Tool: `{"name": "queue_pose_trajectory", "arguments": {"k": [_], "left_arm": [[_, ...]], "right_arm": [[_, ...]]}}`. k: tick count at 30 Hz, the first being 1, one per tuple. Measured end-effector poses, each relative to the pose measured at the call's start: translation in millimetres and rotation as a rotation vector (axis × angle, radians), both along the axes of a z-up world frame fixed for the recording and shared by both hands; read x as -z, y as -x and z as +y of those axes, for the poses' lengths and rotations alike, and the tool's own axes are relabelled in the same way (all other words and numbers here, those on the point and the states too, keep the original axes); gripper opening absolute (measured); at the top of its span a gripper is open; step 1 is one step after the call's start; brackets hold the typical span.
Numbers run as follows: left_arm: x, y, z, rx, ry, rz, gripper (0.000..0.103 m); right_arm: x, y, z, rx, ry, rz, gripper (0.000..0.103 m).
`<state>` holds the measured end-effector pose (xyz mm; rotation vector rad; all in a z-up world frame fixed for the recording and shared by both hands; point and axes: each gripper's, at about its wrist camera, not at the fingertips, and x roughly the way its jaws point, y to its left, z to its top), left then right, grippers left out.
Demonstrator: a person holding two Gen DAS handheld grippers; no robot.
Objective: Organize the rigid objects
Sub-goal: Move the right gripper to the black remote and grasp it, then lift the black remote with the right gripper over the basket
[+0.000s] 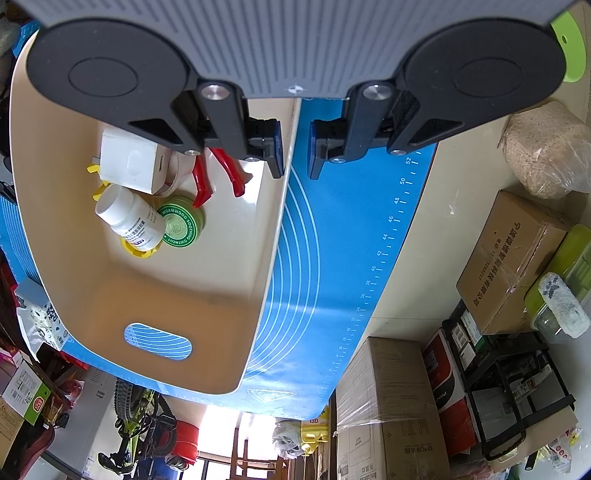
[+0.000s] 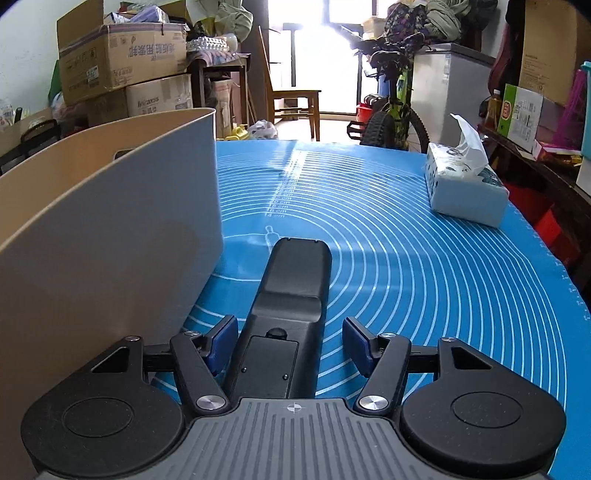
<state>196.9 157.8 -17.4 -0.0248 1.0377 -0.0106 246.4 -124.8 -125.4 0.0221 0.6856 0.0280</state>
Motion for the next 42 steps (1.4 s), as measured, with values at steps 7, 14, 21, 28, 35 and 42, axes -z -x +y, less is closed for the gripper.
{"name": "queue_pose_trajectory", "arguments": {"k": [7, 14, 21, 28, 35, 42], "left_arm": [[0, 0, 0, 0.0, -0.004, 0.001, 0.016], [1, 1, 1, 0.0, -0.006, 0.001, 0.016], [1, 1, 1, 0.0, -0.005, 0.001, 0.016], [0, 1, 0, -0.001, -0.004, 0.001, 0.016], [-1, 1, -1, -0.002, -0.003, 0.001, 0.016], [-1, 1, -2, -0.003, 0.0, 0.002, 0.016]], "right_arm": [[5, 2, 6, 0.027, 0.029, -0.042, 0.069], [4, 2, 13, -0.005, 0.064, -0.052, 0.054], [0, 6, 16, 0.007, 0.082, -0.065, 0.053], [-17, 10, 8, 0.048, 0.051, -0.089, 0.053], [-47, 16, 1, 0.068, 0.033, -0.144, 0.053], [-91, 29, 7, 0.031, 0.016, -0.207, 0.053]]}}
